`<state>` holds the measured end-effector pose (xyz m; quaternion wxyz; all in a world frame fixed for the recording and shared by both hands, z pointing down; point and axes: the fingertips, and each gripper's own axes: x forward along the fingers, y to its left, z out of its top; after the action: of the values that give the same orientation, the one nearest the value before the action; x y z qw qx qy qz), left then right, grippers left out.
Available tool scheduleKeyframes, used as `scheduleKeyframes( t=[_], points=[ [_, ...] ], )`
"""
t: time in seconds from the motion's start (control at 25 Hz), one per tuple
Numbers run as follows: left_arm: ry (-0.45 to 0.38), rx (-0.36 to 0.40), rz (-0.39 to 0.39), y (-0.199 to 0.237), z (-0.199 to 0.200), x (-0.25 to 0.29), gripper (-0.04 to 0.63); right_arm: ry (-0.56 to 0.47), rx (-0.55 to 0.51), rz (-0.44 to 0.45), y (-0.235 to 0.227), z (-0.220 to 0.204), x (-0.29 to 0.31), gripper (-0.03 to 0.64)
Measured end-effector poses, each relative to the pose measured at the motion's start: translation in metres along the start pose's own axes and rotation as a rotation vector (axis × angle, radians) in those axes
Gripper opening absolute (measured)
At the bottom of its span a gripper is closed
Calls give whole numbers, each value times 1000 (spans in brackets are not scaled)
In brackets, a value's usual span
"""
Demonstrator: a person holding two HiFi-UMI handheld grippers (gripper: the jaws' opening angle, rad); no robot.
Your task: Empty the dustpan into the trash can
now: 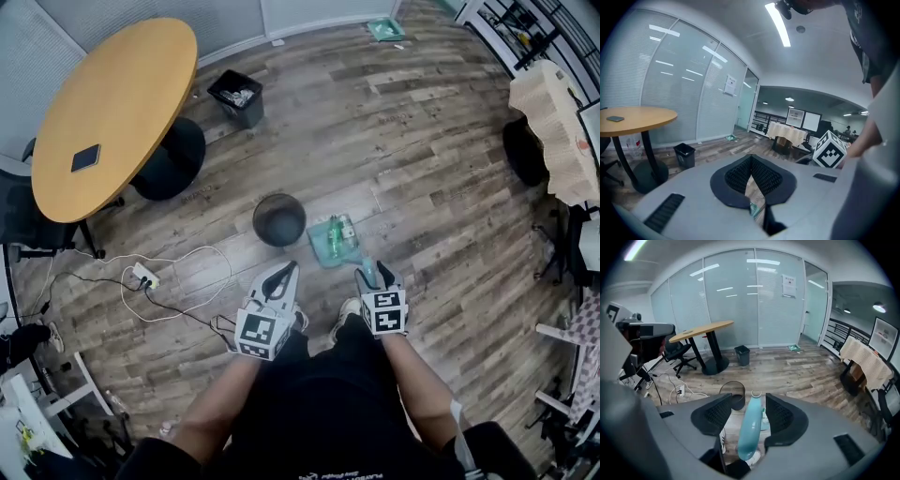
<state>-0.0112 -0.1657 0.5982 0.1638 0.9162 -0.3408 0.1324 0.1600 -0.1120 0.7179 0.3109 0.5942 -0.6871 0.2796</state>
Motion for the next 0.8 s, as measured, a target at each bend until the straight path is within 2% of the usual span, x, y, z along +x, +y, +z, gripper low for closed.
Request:
scheduleKeyframes(
  t=[0.2, 0.4, 0.8],
  points=[
    [38, -18, 31, 8, -10, 8, 22, 131, 59, 21, -8, -29, 28, 262],
    [67, -33, 63, 2, -19, 11, 21, 196, 87, 37, -12, -40, 49, 270],
    [93, -54, 86, 7, -38, 7, 22, 311, 142, 3, -11, -65, 76, 270]
  ],
)
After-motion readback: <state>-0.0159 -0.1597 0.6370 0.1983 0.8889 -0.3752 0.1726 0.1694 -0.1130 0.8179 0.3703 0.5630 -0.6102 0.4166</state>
